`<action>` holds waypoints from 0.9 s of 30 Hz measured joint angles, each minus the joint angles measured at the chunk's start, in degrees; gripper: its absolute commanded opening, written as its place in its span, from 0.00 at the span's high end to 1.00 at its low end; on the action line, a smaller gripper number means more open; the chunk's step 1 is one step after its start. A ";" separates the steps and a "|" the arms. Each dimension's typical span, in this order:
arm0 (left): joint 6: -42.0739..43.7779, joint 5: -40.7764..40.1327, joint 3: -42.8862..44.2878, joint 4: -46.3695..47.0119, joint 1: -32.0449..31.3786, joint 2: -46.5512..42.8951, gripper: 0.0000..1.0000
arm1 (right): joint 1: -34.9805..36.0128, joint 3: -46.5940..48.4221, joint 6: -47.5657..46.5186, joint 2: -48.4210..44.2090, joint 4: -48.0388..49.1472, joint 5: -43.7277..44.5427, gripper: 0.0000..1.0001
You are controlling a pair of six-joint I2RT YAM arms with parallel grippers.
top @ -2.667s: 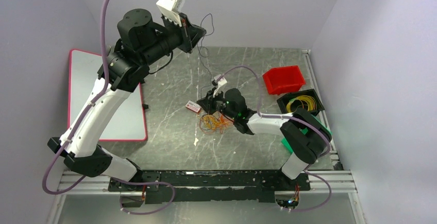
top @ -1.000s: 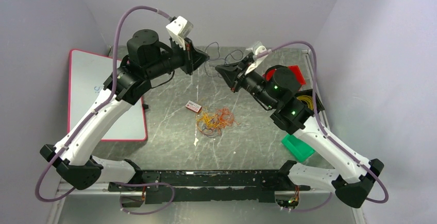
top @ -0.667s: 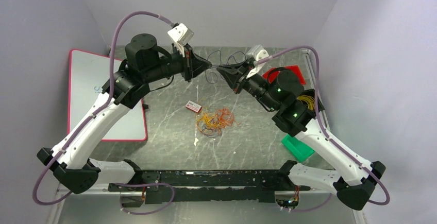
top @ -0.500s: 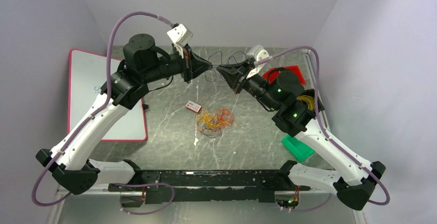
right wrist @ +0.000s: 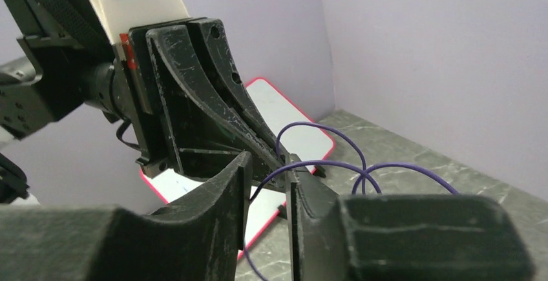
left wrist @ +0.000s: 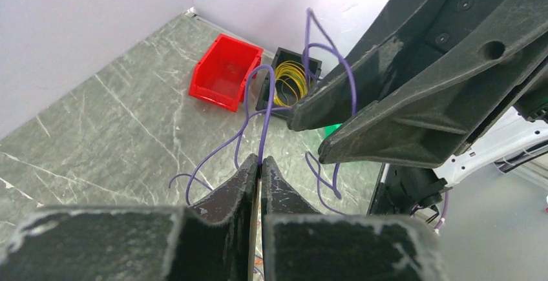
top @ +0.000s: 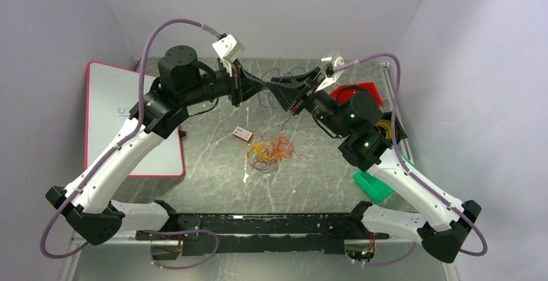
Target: Untangle the cables
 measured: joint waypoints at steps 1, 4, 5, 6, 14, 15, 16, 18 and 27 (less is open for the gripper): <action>0.00 0.00 0.00 0.07 0.00 0.00 0.93 | 0.00 0.00 1.03 0.26 0.42 0.13 0.64; 0.00 0.09 -0.02 0.55 0.00 0.00 0.93 | 0.00 0.00 4.11 1.29 1.07 0.63 0.56; 0.00 0.15 -0.09 0.72 0.00 -0.02 0.93 | 0.00 0.00 4.87 1.57 1.22 0.87 0.56; -0.02 0.17 -0.11 0.74 0.00 -0.02 0.93 | 0.00 0.00 5.81 1.79 1.27 1.11 0.55; 0.00 0.50 -1.01 1.27 0.00 -0.13 0.93 | 0.00 0.04 10.88 2.62 1.38 4.26 0.53; -0.02 0.59 -1.07 1.31 0.00 -0.15 0.93 | 0.00 0.17 11.34 2.71 1.33 4.72 0.52; -0.02 0.68 -1.14 1.38 0.00 -0.13 0.93 | 0.00 0.52 11.82 2.89 1.14 5.25 0.52; -0.02 0.83 -1.51 1.70 0.00 -0.20 0.93 | 0.00 1.57 12.55 3.52 0.68 6.27 0.52; -0.04 1.79 -2.67 2.05 0.00 -0.35 0.93 | 0.00 6.80 15.15 7.34 -3.50 8.39 0.55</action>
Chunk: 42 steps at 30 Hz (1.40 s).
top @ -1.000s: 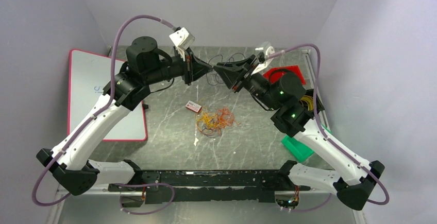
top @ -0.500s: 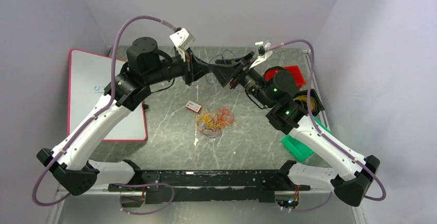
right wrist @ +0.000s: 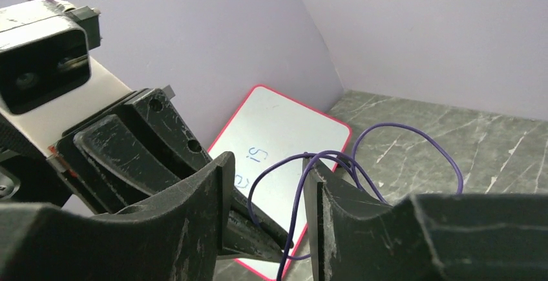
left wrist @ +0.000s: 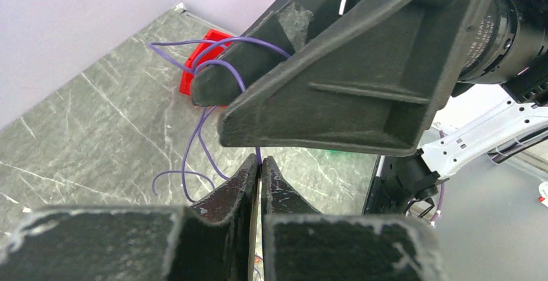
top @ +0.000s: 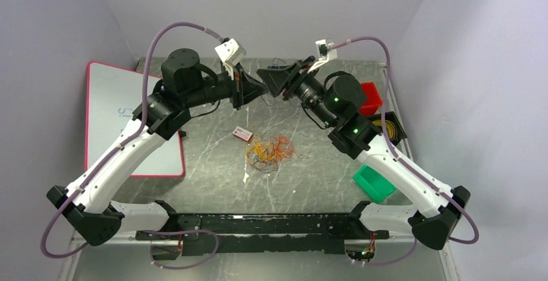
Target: Untangle the cables
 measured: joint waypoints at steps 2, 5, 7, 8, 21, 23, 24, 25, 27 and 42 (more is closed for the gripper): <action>0.02 0.11 0.00 0.02 0.00 0.00 0.93 | 0.00 1.07 0.22 0.87 -1.07 0.00 0.58; 0.02 0.15 -0.09 0.04 0.00 0.00 0.93 | -0.02 1.68 0.68 1.77 -1.88 -0.04 0.67; 0.02 0.17 -0.28 0.15 0.00 -0.02 0.93 | -0.07 1.77 1.01 2.16 -2.19 -0.17 0.73; 0.02 0.17 -0.39 0.15 0.00 -0.02 0.93 | -0.07 1.86 1.22 2.40 -2.36 -0.26 0.77; 0.44 -0.44 -2.49 0.20 0.00 -0.96 0.46 | -0.50 4.02 0.66 2.62 -7.37 0.85 1.00; 0.52 -0.92 -3.17 0.15 0.00 -1.66 0.43 | -1.05 5.25 0.00 2.62 -9.11 1.81 1.00; 0.52 -1.14 -3.48 0.17 0.00 -1.99 0.42 | -1.57 5.90 -0.35 2.62 -10.16 2.29 1.00; 0.55 -1.49 -3.80 0.15 0.00 -2.32 0.41 | -2.34 6.49 -0.70 2.60 -11.26 2.82 1.00; 0.59 -2.40 -4.17 0.00 0.00 -2.71 0.40 | -4.50 7.34 -1.51 2.43 -13.49 3.61 1.00; 0.98 -13.75 -6.10 -2.75 0.35 5.18 0.34 | -24.79 11.82 -7.13 5.35 -30.64 8.24 1.00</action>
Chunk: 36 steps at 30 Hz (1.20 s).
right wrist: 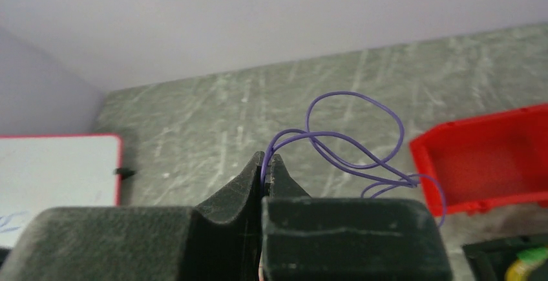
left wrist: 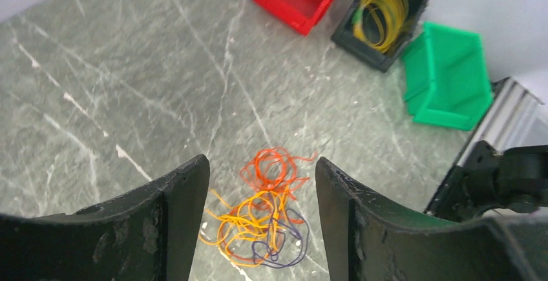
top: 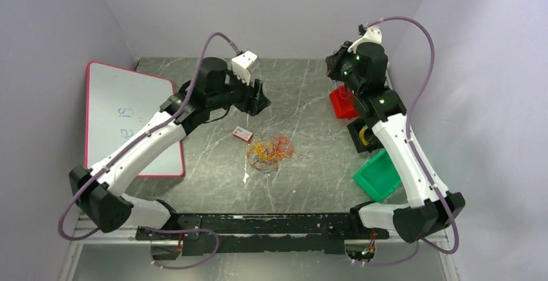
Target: Untangle the cables
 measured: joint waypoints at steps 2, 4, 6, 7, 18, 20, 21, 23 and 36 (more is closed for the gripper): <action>0.13 -1.07 -0.24 -0.11 0.37 2.03 0.33 | -2.32 -0.26 -0.13 1.27 -0.59 0.11 1.00; 0.13 -1.73 -0.22 -0.13 1.31 4.35 0.30 | -5.16 -0.44 -0.02 3.02 -0.98 -0.15 1.00; 0.09 -1.88 -0.22 -0.07 2.82 6.60 0.29 | -7.87 -1.31 0.31 4.50 -0.68 -0.46 1.00; 0.04 -1.86 -0.20 0.04 3.78 7.78 0.29 | -9.29 -2.03 0.61 5.07 -0.42 -0.74 1.00; -0.48 -0.31 0.57 3.61 11.98 15.02 0.26 | -18.43 -11.17 7.17 9.79 8.24 -1.40 1.00; -0.44 -0.26 0.55 4.31 12.57 15.12 0.22 | -19.32 -12.07 8.33 11.19 10.54 -1.38 1.00; -0.35 -0.28 0.52 4.59 12.70 15.12 0.22 | -19.71 -12.31 8.83 12.04 11.58 -1.38 1.00; -0.22 -0.31 0.37 5.55 12.90 15.10 0.22 | -20.13 -12.50 9.60 13.29 13.40 -1.20 1.00; 1.01 -1.55 -2.27 6.47 13.00 15.08 0.22 | -20.48 -17.66 17.73 19.39 25.40 4.63 1.00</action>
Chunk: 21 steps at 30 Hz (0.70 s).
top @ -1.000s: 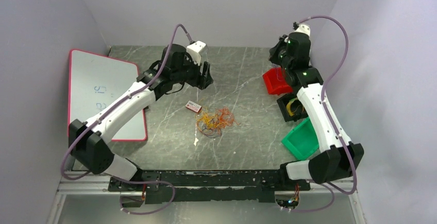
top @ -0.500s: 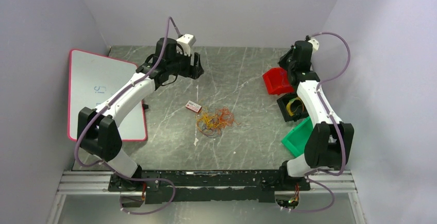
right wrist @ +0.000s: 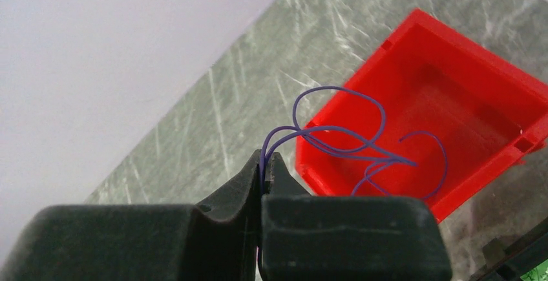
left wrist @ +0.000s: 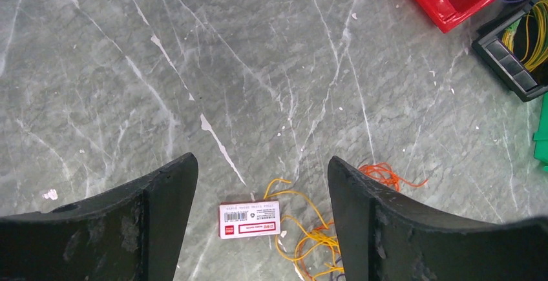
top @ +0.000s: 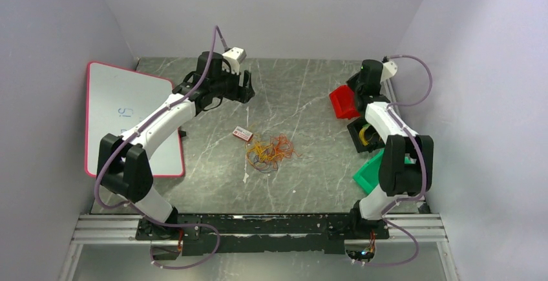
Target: Untangle the cables
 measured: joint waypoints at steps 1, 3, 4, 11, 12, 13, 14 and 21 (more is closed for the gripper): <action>0.02 0.00 0.00 0.02 0.00 0.00 0.22 | -0.02 -0.55 0.68 0.96 0.85 0.59 1.00; 0.09 0.00 0.00 0.02 0.00 0.00 0.23 | -0.02 -1.27 1.66 3.02 2.12 1.68 1.00; 0.17 -0.02 0.00 0.02 0.00 0.00 0.24 | -0.04 -1.42 2.05 4.02 2.60 2.10 1.00; 0.48 -0.02 0.00 0.04 0.00 0.00 0.25 | -0.74 -1.44 2.89 10.03 5.27 3.41 1.00; 0.55 -0.02 0.00 0.04 0.00 0.00 0.25 | -0.92 -1.44 2.89 10.60 5.35 3.61 1.00; 0.63 -0.02 0.00 0.02 0.00 0.00 0.25 | -1.05 -1.44 2.89 10.97 5.42 3.80 1.00; 0.66 -0.02 0.00 0.02 0.00 0.00 0.25 | -1.22 -1.44 2.89 11.43 5.57 4.07 1.00; 0.66 -0.02 0.00 0.02 0.00 0.00 0.26 | -2.21 -1.42 2.36 13.29 6.43 5.31 1.00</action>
